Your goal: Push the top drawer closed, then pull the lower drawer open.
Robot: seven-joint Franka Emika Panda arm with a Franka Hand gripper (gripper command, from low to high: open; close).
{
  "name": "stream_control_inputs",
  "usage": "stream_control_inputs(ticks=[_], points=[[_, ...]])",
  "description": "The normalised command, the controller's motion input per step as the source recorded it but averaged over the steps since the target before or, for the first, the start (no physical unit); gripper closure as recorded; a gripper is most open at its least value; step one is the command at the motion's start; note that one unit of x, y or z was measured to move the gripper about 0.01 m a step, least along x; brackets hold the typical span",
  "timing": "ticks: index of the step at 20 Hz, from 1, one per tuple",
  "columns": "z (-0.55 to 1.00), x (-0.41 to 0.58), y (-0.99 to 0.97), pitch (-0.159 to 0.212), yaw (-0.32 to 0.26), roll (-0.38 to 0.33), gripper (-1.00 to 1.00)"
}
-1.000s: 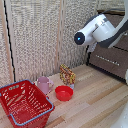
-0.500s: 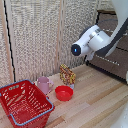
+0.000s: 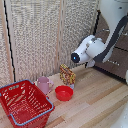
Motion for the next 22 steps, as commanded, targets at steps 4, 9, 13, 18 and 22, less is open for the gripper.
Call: stream_control_inputs(ticks=[4,9,13,18,22], points=[[-0.25,0.011,-0.01,-0.053,-0.236,0.12,-1.0],[-0.23,0.063,-0.09,-0.077,-0.223,0.1,-1.0],[-0.17,0.229,-0.35,-0.081,-0.238,0.099,-1.0],[-0.04,0.255,-0.39,-0.101,-0.229,0.073,-1.0],[0.0,0.219,-0.4,-0.075,-0.187,0.009,-1.0]])
